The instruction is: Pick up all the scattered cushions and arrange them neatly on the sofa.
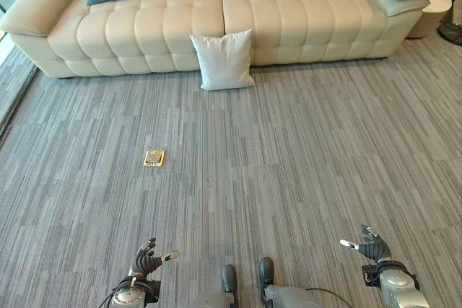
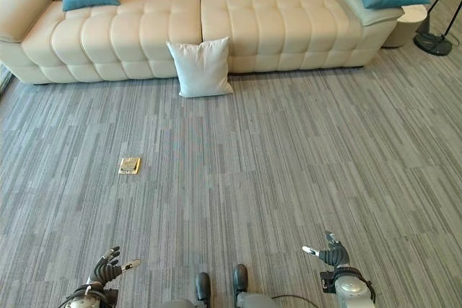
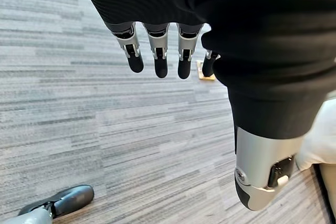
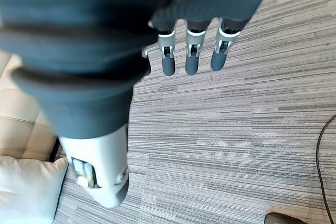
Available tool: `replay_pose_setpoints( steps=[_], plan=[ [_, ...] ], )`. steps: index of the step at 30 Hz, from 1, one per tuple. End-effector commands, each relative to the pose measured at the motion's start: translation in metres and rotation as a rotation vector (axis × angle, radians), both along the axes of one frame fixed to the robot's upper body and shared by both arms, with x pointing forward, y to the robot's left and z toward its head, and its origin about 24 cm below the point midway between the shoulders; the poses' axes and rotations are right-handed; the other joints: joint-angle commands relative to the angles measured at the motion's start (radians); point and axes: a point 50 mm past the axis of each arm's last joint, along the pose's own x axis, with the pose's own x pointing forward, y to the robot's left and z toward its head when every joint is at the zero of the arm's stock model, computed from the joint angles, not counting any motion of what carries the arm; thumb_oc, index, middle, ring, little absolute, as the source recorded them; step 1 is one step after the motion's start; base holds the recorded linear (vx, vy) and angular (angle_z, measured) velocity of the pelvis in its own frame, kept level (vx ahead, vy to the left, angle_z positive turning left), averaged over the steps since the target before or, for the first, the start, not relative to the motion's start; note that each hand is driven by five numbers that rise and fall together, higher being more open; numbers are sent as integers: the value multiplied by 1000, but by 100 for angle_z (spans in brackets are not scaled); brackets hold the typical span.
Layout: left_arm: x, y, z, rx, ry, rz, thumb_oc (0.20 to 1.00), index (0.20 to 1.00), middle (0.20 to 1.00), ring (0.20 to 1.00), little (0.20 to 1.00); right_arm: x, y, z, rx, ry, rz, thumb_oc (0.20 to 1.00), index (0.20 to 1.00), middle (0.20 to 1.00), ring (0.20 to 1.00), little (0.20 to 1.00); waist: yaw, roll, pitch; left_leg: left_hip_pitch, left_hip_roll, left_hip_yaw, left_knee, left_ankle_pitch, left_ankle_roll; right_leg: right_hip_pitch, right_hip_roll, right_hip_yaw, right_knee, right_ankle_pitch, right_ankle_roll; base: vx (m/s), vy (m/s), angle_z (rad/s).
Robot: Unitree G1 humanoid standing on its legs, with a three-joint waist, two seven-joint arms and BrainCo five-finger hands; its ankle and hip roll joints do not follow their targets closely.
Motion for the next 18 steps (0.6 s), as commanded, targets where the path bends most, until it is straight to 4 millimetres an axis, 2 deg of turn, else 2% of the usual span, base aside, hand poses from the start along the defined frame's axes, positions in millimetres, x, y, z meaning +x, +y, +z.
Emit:
replay_pose_setpoints(
  steps=[1,2,3,4,6,9,10,11,12,13,15,16,18],
  plan=[
    [19,17,21,40,-115,18,1000,1000,1000,1000,1000,19,5,14,-36,-66,71,1000,1000,1000,1000,1000,14,-35,11,-14,-17,-76,175,-178,0,-76,-140,32,342,-43,157,72,113,-10],
    [19,17,21,41,-115,18,1000,1000,1000,1000,1000,19,5,14,-36,-66,71,1000,1000,1000,1000,1000,14,-36,7,-18,-17,-76,173,-174,0,-80,-140,33,341,-40,157,89,101,-3],
    [20,17,21,49,-116,10,1000,1000,1000,1000,1000,20,6,15,-32,-77,73,1000,1000,1000,1000,1000,6,-26,15,-4,-18,-88,168,-176,6,-104,-129,43,398,-28,156,198,117,15],
    [21,15,20,52,-107,2,1000,1000,1000,1000,1000,21,7,16,-25,-88,74,1000,1000,1000,1000,1000,-7,-8,24,35,-18,-112,148,-170,5,-158,-98,52,473,-39,143,285,130,9],
    [21,15,20,54,-108,-1,1000,1000,1000,1000,1000,20,7,16,-23,-88,73,1000,1000,1000,1000,1000,-14,-4,26,61,-21,-122,131,-167,3,-168,-89,45,464,-47,138,219,44,15],
    [24,13,21,52,-117,-4,1000,1000,1000,1000,1000,24,7,20,-25,-109,79,1000,1000,1000,1000,1000,-32,6,29,134,-26,-142,83,-180,-10,-209,-85,-19,319,-55,128,292,-39,17],
    [24,13,20,48,-117,2,1000,1000,1000,1000,1000,23,6,20,-23,-110,76,1000,1000,1000,1000,1000,-41,7,31,159,-26,-154,76,-187,-14,-231,-79,-32,261,-38,133,500,-126,3],
    [25,11,19,44,-116,0,1000,1000,1000,1000,1000,21,4,21,-21,-110,72,1000,1000,1000,1000,1000,-59,5,36,210,-31,-179,72,-207,-30,-266,-88,-53,149,5,155,416,-107,10],
    [24,11,19,43,-115,0,1000,1000,1000,1000,1000,21,4,21,-21,-110,72,1000,1000,1000,1000,1000,-61,9,38,214,-26,-181,71,-209,-31,-260,-84,-57,145,5,154,565,-192,27],
    [25,10,20,50,-114,-14,1000,1000,1000,1000,1000,16,1,19,-29,-95,71,1000,1000,1000,1000,1000,-78,11,37,258,-20,-200,71,-225,-48,-293,-91,-78,100,32,166,434,-168,49],
    [25,9,19,55,-111,-22,1000,1000,1000,1000,1000,13,0,18,-34,-85,70,1000,1000,1000,1000,1000,-89,17,37,281,-13,-215,76,-233,-56,-306,-93,-79,115,36,166,387,-171,69],
    [24,8,18,54,-108,-33,1000,1000,1000,1000,1000,7,-2,16,-27,-71,65,1000,1000,1000,1000,1000,-105,20,30,317,-2,-235,86,-232,-70,-312,-87,-59,143,37,158,330,-165,67],
    [20,6,15,48,-90,-41,1000,1000,1000,1000,1000,1,-2,11,-18,-47,60,1000,1000,1000,1000,1000,-111,22,20,297,14,-234,175,-181,-104,-288,-79,-42,175,46,134,419,-254,90]
  ],
)
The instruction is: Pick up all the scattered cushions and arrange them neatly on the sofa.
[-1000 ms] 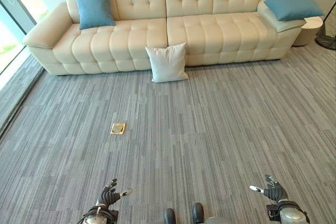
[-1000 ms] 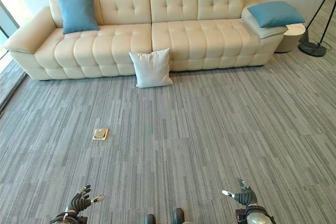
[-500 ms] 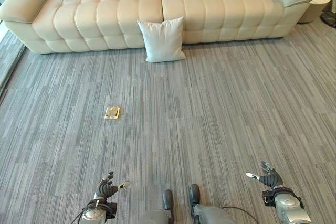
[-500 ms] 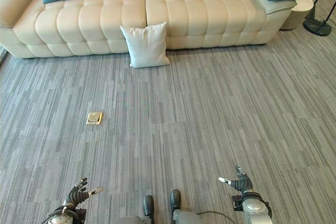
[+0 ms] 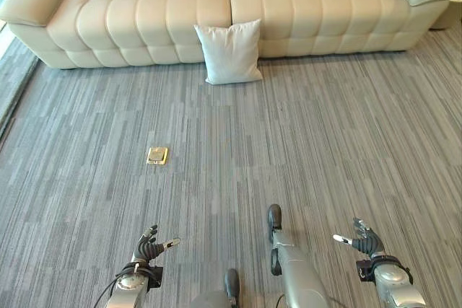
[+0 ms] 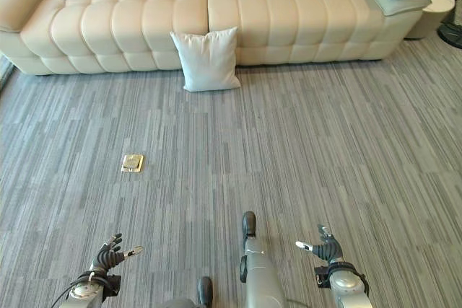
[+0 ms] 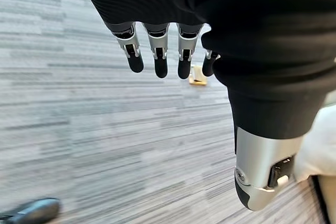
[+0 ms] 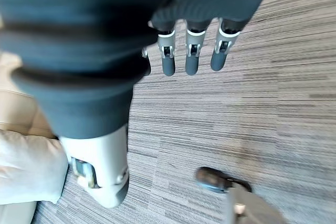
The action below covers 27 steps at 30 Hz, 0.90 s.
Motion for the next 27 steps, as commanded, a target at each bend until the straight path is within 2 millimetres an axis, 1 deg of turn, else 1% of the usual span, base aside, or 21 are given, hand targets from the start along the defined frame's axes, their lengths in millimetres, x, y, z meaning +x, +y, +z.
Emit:
replay_pose_setpoints(
  steps=[1,2,4,5,6,7,8,9,10,11,12,13,16,17,21,22,23,24,25,26,27],
  plan=[
    [12,10,14,46,-74,-30,1000,1000,1000,1000,1000,23,-8,18,-29,-98,24,1000,1000,1000,1000,1000,-20,21,-13,41,6,-4,210,109,-99,11,33,-7,21,51,12,322,-280,76],
    [13,8,14,33,-75,-34,1000,1000,1000,1000,1000,24,-9,18,-26,-100,16,1000,1000,1000,1000,1000,-21,15,-11,-25,34,44,321,164,-108,36,24,-12,23,34,-6,289,-293,46],
    [14,6,13,21,-71,-40,1000,1000,1000,1000,1000,24,-13,17,-25,-95,-5,1000,1000,1000,1000,1000,-19,7,-5,-117,94,135,494,246,-100,93,32,-24,12,-9,-53,292,-301,26],
    [15,6,12,20,-68,-35,1000,1000,1000,1000,1000,23,-15,17,-28,-90,-20,1000,1000,1000,1000,1000,-17,1,-5,-142,113,178,529,249,-93,116,33,-26,6,-28,-66,420,-293,-17],
    [19,3,13,9,-79,-35,1000,1000,1000,1000,1000,25,-19,18,-43,-82,-24,1000,1000,1000,1000,1000,4,-2,8,-220,121,242,556,193,-75,171,33,-23,-11,-54,-72,318,-175,-38],
    [20,3,13,8,-79,-35,1000,1000,1000,1000,1000,25,-19,18,-43,-82,-24,1000,1000,1000,1000,1000,5,-1,9,-220,122,243,558,191,-75,172,34,-22,-11,-54,-72,334,-140,-28],
    [21,1,13,5,-84,-37,1000,1000,1000,1000,1000,26,-20,19,-47,-88,-30,1000,1000,1000,1000,1000,17,-9,9,-273,114,264,550,166,-71,198,24,-23,-25,-60,-66,236,-49,-12],
    [21,0,12,1,-84,-41,1000,1000,1000,1000,1000,27,-21,20,-49,-90,-32,1000,1000,1000,1000,1000,27,-14,11,-310,112,283,511,149,-68,224,16,-21,-37,-66,-60,485,-32,-24],
    [20,0,12,10,-78,-50,1000,1000,1000,1000,1000,29,-22,22,-54,-101,-40,1000,1000,1000,1000,1000,47,-21,14,-378,113,309,377,141,-66,273,12,-16,-49,-89,-48,370,11,-37],
    [20,0,12,11,-78,-50,1000,1000,1000,1000,1000,29,-22,22,-54,-101,-40,1000,1000,1000,1000,1000,47,-22,16,-376,112,310,375,141,-66,275,11,-15,-49,-89,-47,484,55,-67],
    [16,1,11,21,-64,-54,1000,1000,1000,1000,1000,29,-22,22,-59,-101,-44,1000,1000,1000,1000,1000,65,-17,14,-402,104,291,227,189,-81,320,23,-7,-59,-114,-41,689,111,-62],
    [15,2,9,36,-44,-60,1000,1000,1000,1000,1000,24,-25,19,-77,-82,-60,1000,1000,1000,1000,1000,82,-7,5,-462,128,276,50,284,-108,402,45,3,-70,-160,-41,794,140,-58],
    [13,2,8,36,-36,-58,1000,1000,1000,1000,1000,19,-27,17,-80,-65,-74,1000,1000,1000,1000,1000,85,-9,-3,-472,136,278,-12,312,-114,442,42,16,-65,-185,-38,482,135,-15],
    [13,3,8,39,-30,-56,1000,1000,1000,1000,1000,14,-28,15,-79,-55,-88,1000,1000,1000,1000,1000,89,-11,-17,-494,151,272,-43,329,-117,482,41,42,-58,-210,-37,482,194,-21],
    [13,3,8,44,-23,-75,1000,1000,1000,1000,1000,7,-28,11,-69,-38,-94,1000,1000,1000,1000,1000,91,-9,-44,-495,155,254,-21,346,-116,539,31,79,-38,-246,-26,560,279,-32],
    [17,6,11,73,-23,-105,1000,1000,1000,1000,1000,2,-19,6,-40,-28,-89,1000,1000,1000,1000,1000,83,-45,-70,-518,110,256,127,331,-89,536,-24,106,62,-166,-1,808,466,-40],
    [17,6,11,73,-23,-105,1000,1000,1000,1000,1000,2,-19,6,-40,-28,-89,1000,1000,1000,1000,1000,85,-42,-72,-521,114,256,126,333,-90,532,-21,108,61,-163,-1,796,490,-28],
    [21,7,14,80,-38,-115,1000,1000,1000,1000,1000,5,-13,5,-25,-35,-69,1000,1000,1000,1000,1000,88,-65,-77,-513,97,271,144,302,-74,519,-46,111,113,-85,17,256,190,-13],
    [22,9,16,85,-45,-116,1000,1000,1000,1000,1000,6,-8,3,-14,-32,-61,1000,1000,1000,1000,1000,92,-71,-79,-503,96,281,147,282,-61,489,-60,115,173,-29,28,518,453,-16],
    [29,19,26,122,-79,-105,1000,1000,1000,1000,1000,22,5,6,4,-68,-21,1000,1000,1000,1000,1000,107,-76,-50,-427,89,322,143,215,-16,387,-135,44,342,106,36,573,480,-11],
    [32,22,29,133,-91,-97,1000,1000,1000,1000,1000,30,12,8,14,-88,-9,1000,1000,1000,1000,1000,112,-68,-38,-369,90,346,136,178,-8,362,-186,-52,351,99,31,472,399,-1]
  ],
)
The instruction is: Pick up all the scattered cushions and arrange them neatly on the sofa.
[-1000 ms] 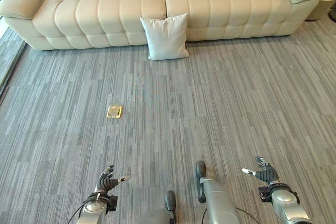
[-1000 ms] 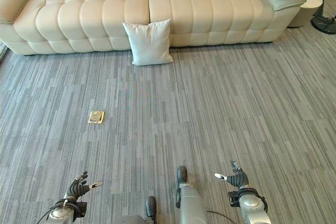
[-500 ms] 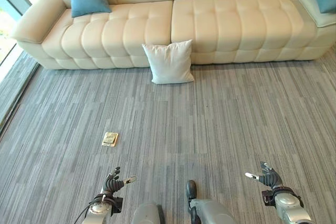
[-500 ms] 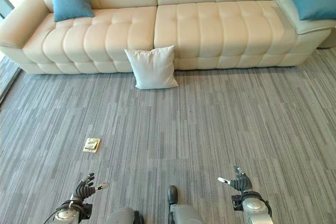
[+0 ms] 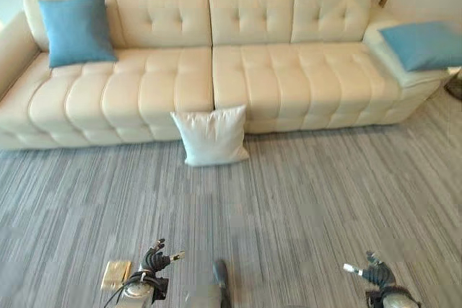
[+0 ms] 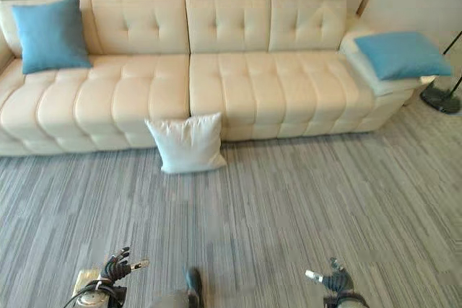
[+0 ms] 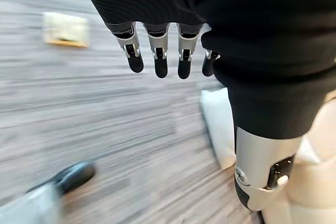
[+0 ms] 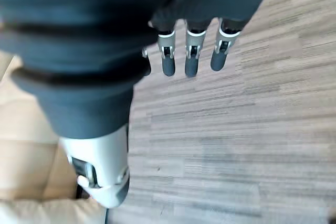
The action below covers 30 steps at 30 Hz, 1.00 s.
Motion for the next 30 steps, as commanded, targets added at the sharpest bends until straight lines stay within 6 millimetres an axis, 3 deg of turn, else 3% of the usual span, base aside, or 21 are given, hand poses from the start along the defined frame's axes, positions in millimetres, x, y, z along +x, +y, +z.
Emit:
replay_pose_setpoints(
  steps=[1,4,5,7,8,9,13,14,16,18,20,21,22,25,27,30],
  plan=[
    [12,7,17,68,-78,-40,1000,1000,1000,1000,1000,42,-11,27,-57,-150,19,1000,1000,1000,1000,1000,60,46,63,5,131,29,15,-24,-163,60,-114,-75,-268,332,50,355,205,8],
    [11,5,15,55,-76,-26,1000,1000,1000,1000,1000,45,-12,29,-50,-162,18,1000,1000,1000,1000,1000,30,64,72,108,102,4,-53,-47,-163,-63,-12,-89,-315,204,33,456,156,3],
    [9,2,11,41,-65,-15,1000,1000,1000,1000,1000,49,-14,32,-62,-171,21,1000,1000,1000,1000,1000,4,66,93,197,69,-15,-85,-89,-167,-134,31,-135,-497,179,35,528,99,26],
    [9,2,11,40,-65,-15,1000,1000,1000,1000,1000,49,-14,32,-62,-171,22,1000,1000,1000,1000,1000,4,67,96,201,70,-16,-86,-89,-167,-130,32,-137,-499,179,35,265,33,33],
    [8,0,8,29,-56,-9,1000,1000,1000,1000,1000,50,-13,32,-63,-168,29,1000,1000,1000,1000,1000,-10,64,100,233,55,-31,-99,-104,-166,-164,60,-122,-564,192,41,602,-7,64],
    [8,-4,5,25,-47,-9,1000,1000,1000,1000,1000,49,-16,32,-73,-159,29,1000,1000,1000,1000,1000,-37,56,107,302,22,-76,-107,-147,-173,-235,83,-112,-728,258,74,609,-7,68],
    [8,-7,5,14,-54,-13,1000,1000,1000,1000,1000,46,-19,31,-87,-143,39,1000,1000,1000,1000,1000,-58,63,106,358,17,-110,-84,-196,-182,-263,67,-135,-743,281,81,527,-96,35],
    [4,-8,2,9,-39,-16,1000,1000,1000,1000,1000,39,-23,29,-85,-125,37,1000,1000,1000,1000,1000,-66,64,92,398,15,-142,-51,-230,-189,-236,69,-99,-713,303,64,327,-109,43],
    [0,-9,-1,9,-24,-18,1000,1000,1000,1000,1000,37,-25,30,-87,-123,37,1000,1000,1000,1000,1000,-72,67,83,402,19,-151,-15,-227,-202,-234,65,-92,-688,309,54,444,-198,67],
    [-2,-14,-4,-7,-15,-22,1000,1000,1000,1000,1000,39,-31,34,-105,-136,33,1000,1000,1000,1000,1000,-75,88,83,348,82,-131,204,-120,-263,-189,82,-96,-656,284,10,488,-319,35],
    [-1,-17,-5,-26,-19,-22,1000,1000,1000,1000,1000,43,-35,39,-114,-155,31,1000,1000,1000,1000,1000,-71,85,83,273,116,-114,365,-23,-276,-152,91,-94,-658,247,-25,277,-227,0],
    [-1,-19,-6,-33,-17,-17,1000,1000,1000,1000,1000,44,-38,40,-120,-158,22,1000,1000,1000,1000,1000,-64,86,88,238,127,-101,414,-9,-275,-129,99,-88,-658,226,-39,170,-132,-32],
    [-1,-18,-6,-33,-17,-17,1000,1000,1000,1000,1000,44,-37,40,-119,-158,22,1000,1000,1000,1000,1000,-65,82,85,234,123,-102,411,-5,-275,-132,95,-88,-659,227,-39,198,-102,-46],
    [0,-22,-8,-44,-5,-21,1000,1000,1000,1000,1000,42,-44,40,-136,-141,1,1000,1000,1000,1000,1000,-43,76,91,152,144,-48,365,-64,-239,-70,95,-75,-663,179,-45,265,-47,-37],
    [0,-23,-8,-34,-1,-38,1000,1000,1000,1000,1000,40,-48,40,-160,-133,-9,1000,1000,1000,1000,1000,-30,67,100,90,161,-30,212,-84,-233,-34,75,-67,-667,160,-29,288,59,-28],
    [1,-21,-7,-27,-9,-34,1000,1000,1000,1000,1000,39,-49,39,-170,-118,-10,1000,1000,1000,1000,1000,-21,70,105,77,171,-46,100,-50,-248,-23,71,-60,-667,149,-24,189,91,-18]
  ],
)
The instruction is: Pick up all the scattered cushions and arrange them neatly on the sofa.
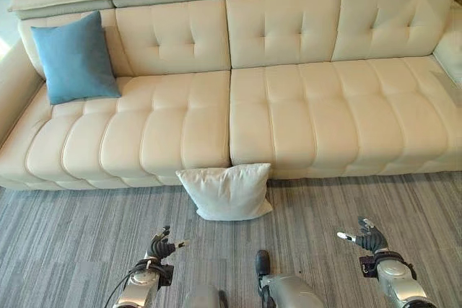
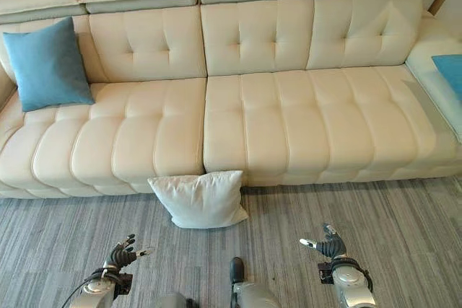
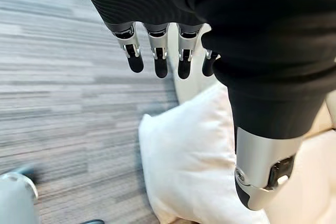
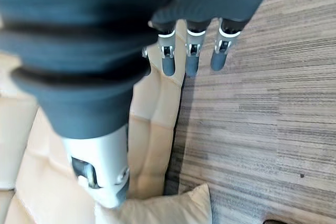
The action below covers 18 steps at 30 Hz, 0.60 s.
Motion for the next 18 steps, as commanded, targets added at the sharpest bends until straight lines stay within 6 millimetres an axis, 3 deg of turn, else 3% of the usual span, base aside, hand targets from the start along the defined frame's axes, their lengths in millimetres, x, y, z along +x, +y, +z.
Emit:
replay_pose_setpoints(
  steps=[1,4,5,7,8,13,14,18],
  plan=[
    [1,9,8,57,-38,-34,1000,1000,1000,1000,1000,-4,-20,9,-66,-11,-31,1000,1000,1000,1000,1000,21,2,4,-9,21,4,-32,97,18,-46,-116,-31,96,-111,168,121,85,-47],
    [1,9,10,53,-52,-26,1000,1000,1000,1000,1000,-4,-20,9,-76,-3,-23,1000,1000,1000,1000,1000,31,23,11,-58,47,-14,-81,166,-8,-12,-130,-17,100,-142,175,223,218,-25],
    [-1,11,10,50,-51,-18,1000,1000,1000,1000,1000,-3,-19,9,-76,0,-11,1000,1000,1000,1000,1000,37,39,7,-55,47,-17,-97,163,-6,1,-133,-5,112,-159,179,209,233,5],
    [-1,11,10,50,-51,-18,1000,1000,1000,1000,1000,-3,-19,9,-76,0,-11,1000,1000,1000,1000,1000,38,39,8,-52,47,-15,-100,163,-6,2,-133,-3,113,-159,179,150,166,-5],
    [-5,13,8,56,-31,-22,1000,1000,1000,1000,1000,-2,-16,8,-74,1,-5,1000,1000,1000,1000,1000,38,47,-3,-30,35,-13,-101,147,-1,17,-143,5,120,-163,185,230,247,-17],
    [3,20,16,84,-63,-35,1000,1000,1000,1000,1000,3,-2,6,-52,-14,33,1000,1000,1000,1000,1000,56,25,-20,-26,-17,-14,-52,65,51,11,-196,49,155,-148,216,223,306,-19],
    [9,27,24,107,-92,-19,1000,1000,1000,1000,1000,12,5,10,-45,-43,55,1000,1000,1000,1000,1000,61,17,-4,-17,-37,-2,-35,29,81,-43,-217,76,256,-113,232,46,175,-22],
    [14,36,31,133,-120,-3,1000,1000,1000,1000,1000,23,16,14,-30,-79,91,1000,1000,1000,1000,1000,64,14,22,8,-53,18,-32,1,109,-128,-227,87,372,-65,233,87,199,-35]
  ],
)
